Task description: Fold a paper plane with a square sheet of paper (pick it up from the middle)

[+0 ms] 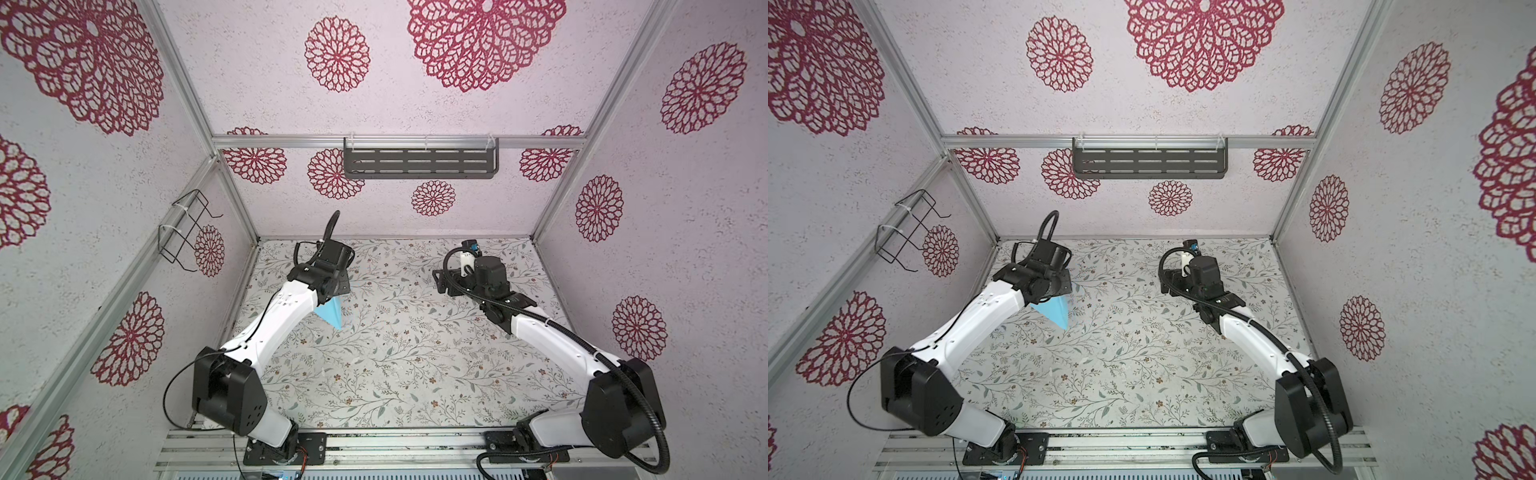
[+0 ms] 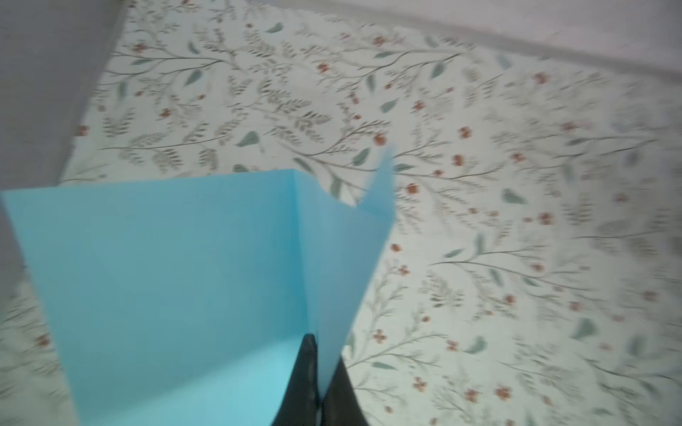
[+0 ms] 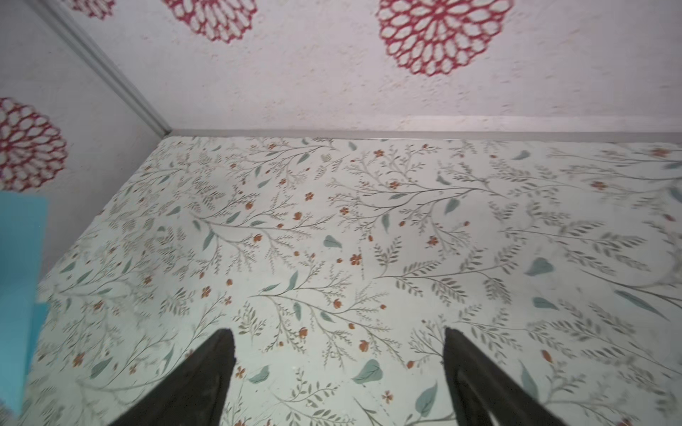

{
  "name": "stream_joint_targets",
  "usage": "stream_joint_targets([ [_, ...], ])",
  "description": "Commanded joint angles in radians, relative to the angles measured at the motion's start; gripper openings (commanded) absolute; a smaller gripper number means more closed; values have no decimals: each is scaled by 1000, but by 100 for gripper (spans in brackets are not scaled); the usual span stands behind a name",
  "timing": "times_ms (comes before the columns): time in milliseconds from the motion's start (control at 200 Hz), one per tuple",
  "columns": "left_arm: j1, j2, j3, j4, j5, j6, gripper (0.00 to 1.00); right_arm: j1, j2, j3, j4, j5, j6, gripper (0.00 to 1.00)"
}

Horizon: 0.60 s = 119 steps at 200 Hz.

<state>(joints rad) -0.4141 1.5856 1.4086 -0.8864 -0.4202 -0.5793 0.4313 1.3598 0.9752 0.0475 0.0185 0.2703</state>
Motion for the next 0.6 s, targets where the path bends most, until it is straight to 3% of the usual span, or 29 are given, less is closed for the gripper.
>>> stream_joint_targets([
  [0,-35,128,89,-334,-318,-18,6,-16,-65,-9,22,221,-46,99],
  [80,-68,233,166,-402,-399,-44,7,-34,-68,9,-25,234,-22,99],
  [315,-157,585,332,-486,-521,-64,8,-96,-44,-5,-43,7,12,99],
  [590,-211,781,404,-376,-405,-45,12,-108,-85,-79,7,-8,43,99],
])
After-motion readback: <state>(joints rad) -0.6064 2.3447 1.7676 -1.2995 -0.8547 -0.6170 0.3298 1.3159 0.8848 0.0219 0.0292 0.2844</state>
